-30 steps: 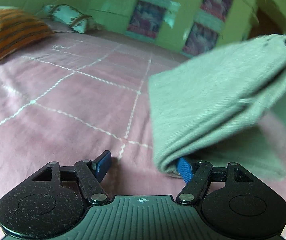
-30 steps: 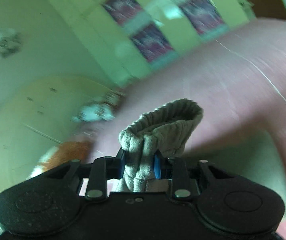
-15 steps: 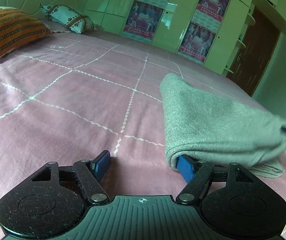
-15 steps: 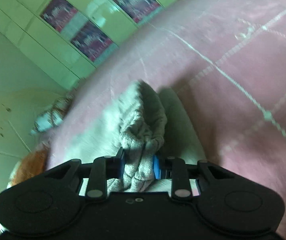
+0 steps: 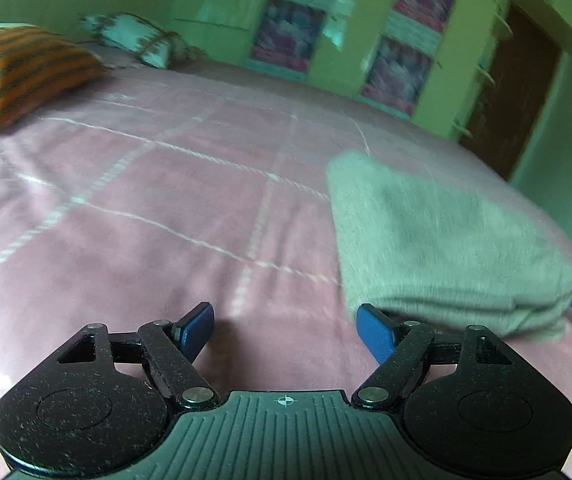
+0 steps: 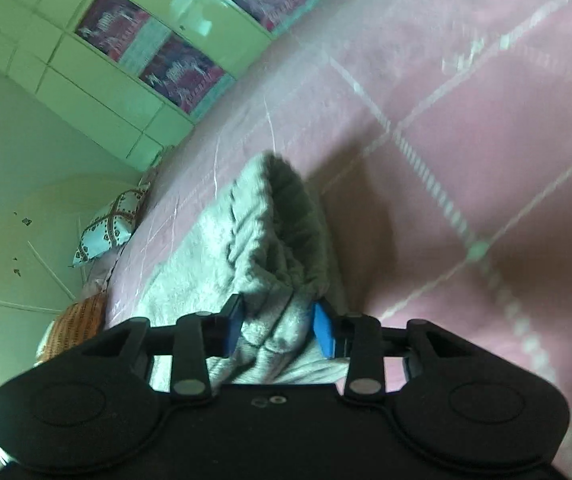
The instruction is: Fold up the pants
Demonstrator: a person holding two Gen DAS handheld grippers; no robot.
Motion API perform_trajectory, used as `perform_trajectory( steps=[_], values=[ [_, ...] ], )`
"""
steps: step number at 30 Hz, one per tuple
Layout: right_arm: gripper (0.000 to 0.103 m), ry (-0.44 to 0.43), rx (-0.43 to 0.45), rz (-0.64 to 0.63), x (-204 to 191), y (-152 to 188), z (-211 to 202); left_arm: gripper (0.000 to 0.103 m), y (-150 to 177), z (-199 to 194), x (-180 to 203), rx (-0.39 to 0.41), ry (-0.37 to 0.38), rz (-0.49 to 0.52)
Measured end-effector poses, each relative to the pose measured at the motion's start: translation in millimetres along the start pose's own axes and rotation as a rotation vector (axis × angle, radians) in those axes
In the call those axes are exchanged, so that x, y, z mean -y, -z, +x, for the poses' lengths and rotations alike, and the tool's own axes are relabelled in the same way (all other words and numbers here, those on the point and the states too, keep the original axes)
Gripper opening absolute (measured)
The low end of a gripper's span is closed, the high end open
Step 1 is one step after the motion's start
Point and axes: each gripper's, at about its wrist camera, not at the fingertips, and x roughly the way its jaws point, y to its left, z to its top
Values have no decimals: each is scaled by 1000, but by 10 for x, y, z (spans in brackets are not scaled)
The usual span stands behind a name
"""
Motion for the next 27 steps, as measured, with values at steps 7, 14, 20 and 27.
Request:
perform_trajectory(
  steps=[7, 14, 20, 27],
  values=[
    [21, -66, 121, -187, -349, -162, -163, 78, -445, -18, 265, 95, 99, -14],
    [16, 141, -100, -430, -630, -66, 687, 90, -524, 1069, 718, -186, -6, 185],
    [31, 66, 7, -379, -430, -283, 183, 97, -609, 841, 291, -145, 13, 32],
    [58, -12, -21, -193, 43, -301, 182, 103, -486, 882, 210, -157, -6, -15]
  ],
)
